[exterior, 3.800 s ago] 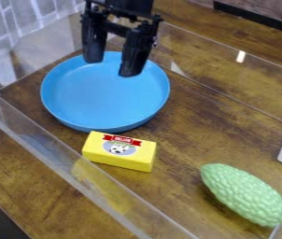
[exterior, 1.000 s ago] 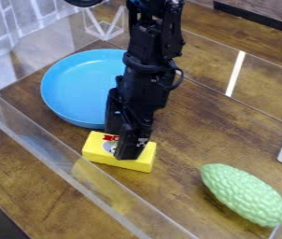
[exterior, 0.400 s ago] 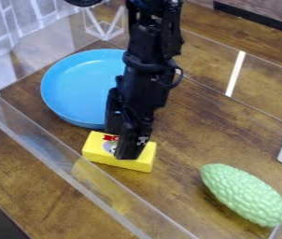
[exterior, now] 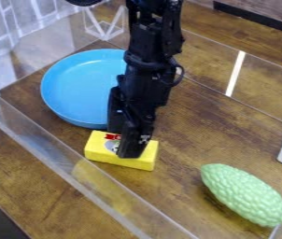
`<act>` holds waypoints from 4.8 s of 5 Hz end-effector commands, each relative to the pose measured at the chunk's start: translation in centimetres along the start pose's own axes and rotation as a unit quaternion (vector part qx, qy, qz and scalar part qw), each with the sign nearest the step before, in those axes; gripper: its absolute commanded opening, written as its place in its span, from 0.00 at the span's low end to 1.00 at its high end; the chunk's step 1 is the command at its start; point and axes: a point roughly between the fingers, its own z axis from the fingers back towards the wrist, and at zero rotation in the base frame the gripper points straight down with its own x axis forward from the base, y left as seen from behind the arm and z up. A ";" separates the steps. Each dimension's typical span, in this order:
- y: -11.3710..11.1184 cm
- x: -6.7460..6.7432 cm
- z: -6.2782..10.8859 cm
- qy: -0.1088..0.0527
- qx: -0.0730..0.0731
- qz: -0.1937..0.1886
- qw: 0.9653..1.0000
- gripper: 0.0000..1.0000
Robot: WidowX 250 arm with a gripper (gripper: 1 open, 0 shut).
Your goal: Put the yellow block in the blue tray
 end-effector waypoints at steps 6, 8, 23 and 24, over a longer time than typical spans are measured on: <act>0.8 -0.1 -3.4 0.006 -0.019 0.017 1.000 1.00; 0.8 -0.3 -3.4 0.009 -0.024 0.020 0.999 1.00; 1.4 -2.3 -3.4 0.032 -0.054 0.019 0.998 1.00; 1.6 -2.6 -3.4 0.034 -0.056 0.015 0.998 1.00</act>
